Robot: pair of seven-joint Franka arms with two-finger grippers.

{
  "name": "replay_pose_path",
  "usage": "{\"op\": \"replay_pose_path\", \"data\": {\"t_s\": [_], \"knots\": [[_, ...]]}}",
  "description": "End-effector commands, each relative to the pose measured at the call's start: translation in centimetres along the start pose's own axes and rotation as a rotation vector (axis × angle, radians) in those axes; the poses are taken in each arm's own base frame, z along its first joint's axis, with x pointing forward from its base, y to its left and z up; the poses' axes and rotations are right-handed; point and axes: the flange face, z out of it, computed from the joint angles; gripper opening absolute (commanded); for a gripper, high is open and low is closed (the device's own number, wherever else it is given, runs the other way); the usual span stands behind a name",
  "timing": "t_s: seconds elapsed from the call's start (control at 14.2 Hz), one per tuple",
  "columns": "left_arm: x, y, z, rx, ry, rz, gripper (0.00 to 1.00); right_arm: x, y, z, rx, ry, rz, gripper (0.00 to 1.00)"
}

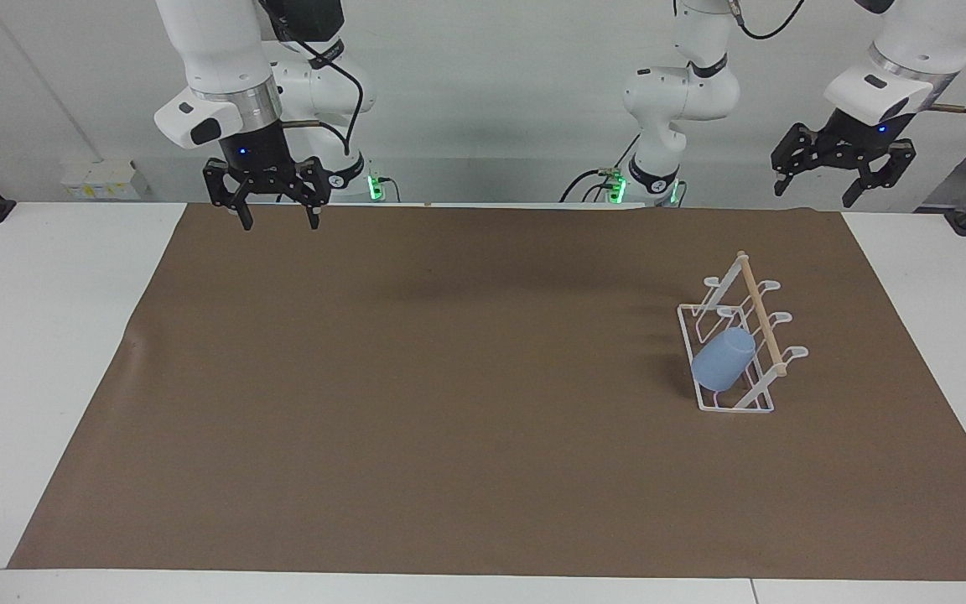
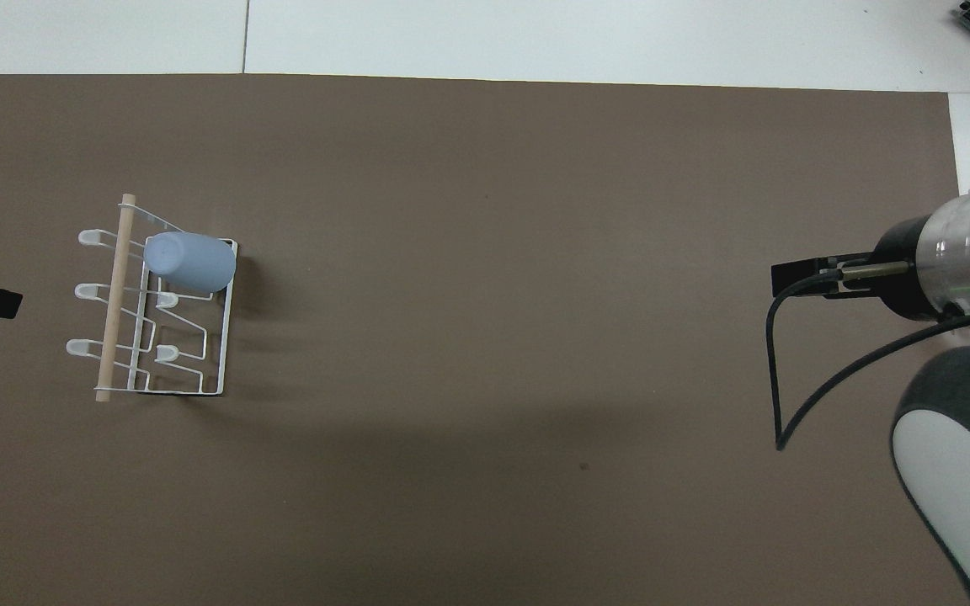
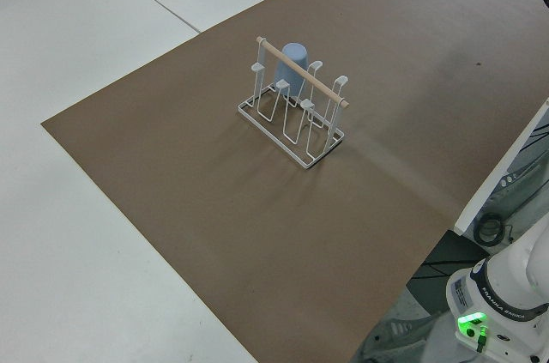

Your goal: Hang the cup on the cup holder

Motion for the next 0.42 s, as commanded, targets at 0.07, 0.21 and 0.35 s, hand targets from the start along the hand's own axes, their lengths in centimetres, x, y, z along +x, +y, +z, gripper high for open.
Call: {"op": "replay_pose_path", "data": {"t_s": [0.07, 0.21, 0.35], "knots": [[-0.6, -0.6, -0.6, -0.021, -0.019, -0.036, 1.0, 0.1, 0.6, -1.1, 0.024, -0.021, -0.003, 1.0], [-0.7, -0.7, -0.5, -0.021, -0.017, -0.037, 1.0, 0.0, 0.7, -1.6, 0.024, -0.024, -0.002, 1.0], [-0.7, -0.6, -0.4, -0.021, -0.02, -0.036, 1.0, -0.2, 0.7, -2.0, 0.023, -0.019, -0.001, 1.0]]}}
